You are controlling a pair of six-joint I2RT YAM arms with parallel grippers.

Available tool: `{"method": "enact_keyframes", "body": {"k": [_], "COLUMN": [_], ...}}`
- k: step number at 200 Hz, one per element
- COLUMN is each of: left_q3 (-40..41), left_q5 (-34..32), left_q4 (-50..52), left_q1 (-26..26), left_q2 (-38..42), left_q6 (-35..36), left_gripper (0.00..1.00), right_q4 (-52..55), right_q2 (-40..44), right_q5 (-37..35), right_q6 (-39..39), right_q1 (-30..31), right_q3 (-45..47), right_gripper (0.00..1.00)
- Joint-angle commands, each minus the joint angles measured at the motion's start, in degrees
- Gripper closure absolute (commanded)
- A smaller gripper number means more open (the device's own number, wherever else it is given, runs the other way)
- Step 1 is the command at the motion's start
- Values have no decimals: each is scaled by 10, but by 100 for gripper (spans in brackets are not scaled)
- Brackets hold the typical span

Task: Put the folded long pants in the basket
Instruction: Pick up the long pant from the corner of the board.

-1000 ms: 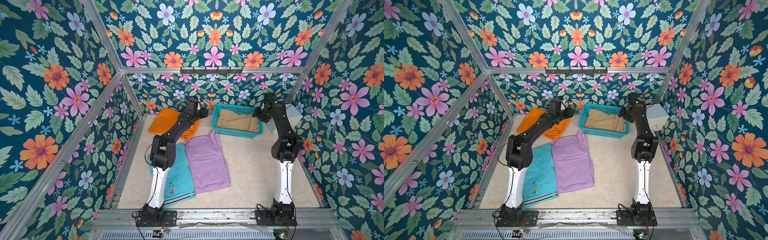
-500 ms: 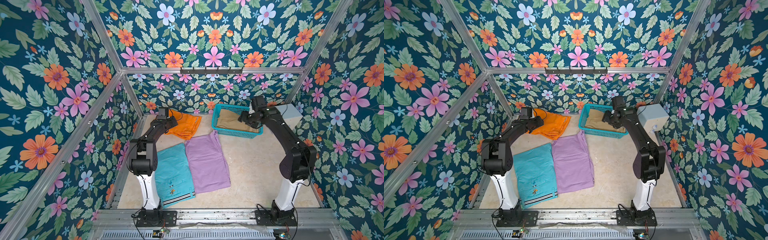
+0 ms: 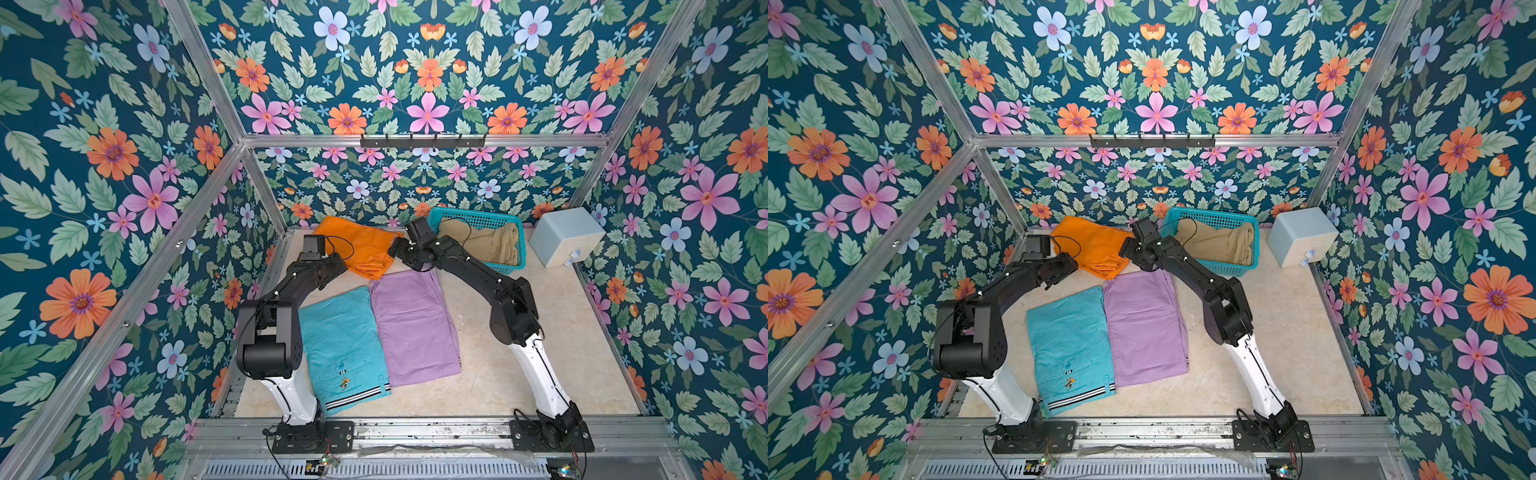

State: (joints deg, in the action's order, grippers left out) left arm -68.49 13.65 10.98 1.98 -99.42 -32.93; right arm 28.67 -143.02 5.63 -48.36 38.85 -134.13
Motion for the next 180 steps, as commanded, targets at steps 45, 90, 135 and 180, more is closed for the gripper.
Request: {"method": "enact_keyframes", "body": {"k": [45,90,135,180], "left_q3": [57,56,58,60], "left_q5": [29,27,29,17], "left_q4": [29,51,57,61], "left_q1": [-1,-3,-6,-10], "left_q2": [90,118,122,125], "left_q6": [15,32,37,38], "left_gripper": [43,41,41,41], "right_q4": [-4,-64,-107,-152], "right_q2": [-162,-207,-230,-208], "right_q5": [2,55,92,90], "right_q6": [-93,-151,-189,-203], "right_q1": [0,0,1,3], "right_q3": [-156,-152,-150,-158], "right_gripper": [19,24,49,100]}}
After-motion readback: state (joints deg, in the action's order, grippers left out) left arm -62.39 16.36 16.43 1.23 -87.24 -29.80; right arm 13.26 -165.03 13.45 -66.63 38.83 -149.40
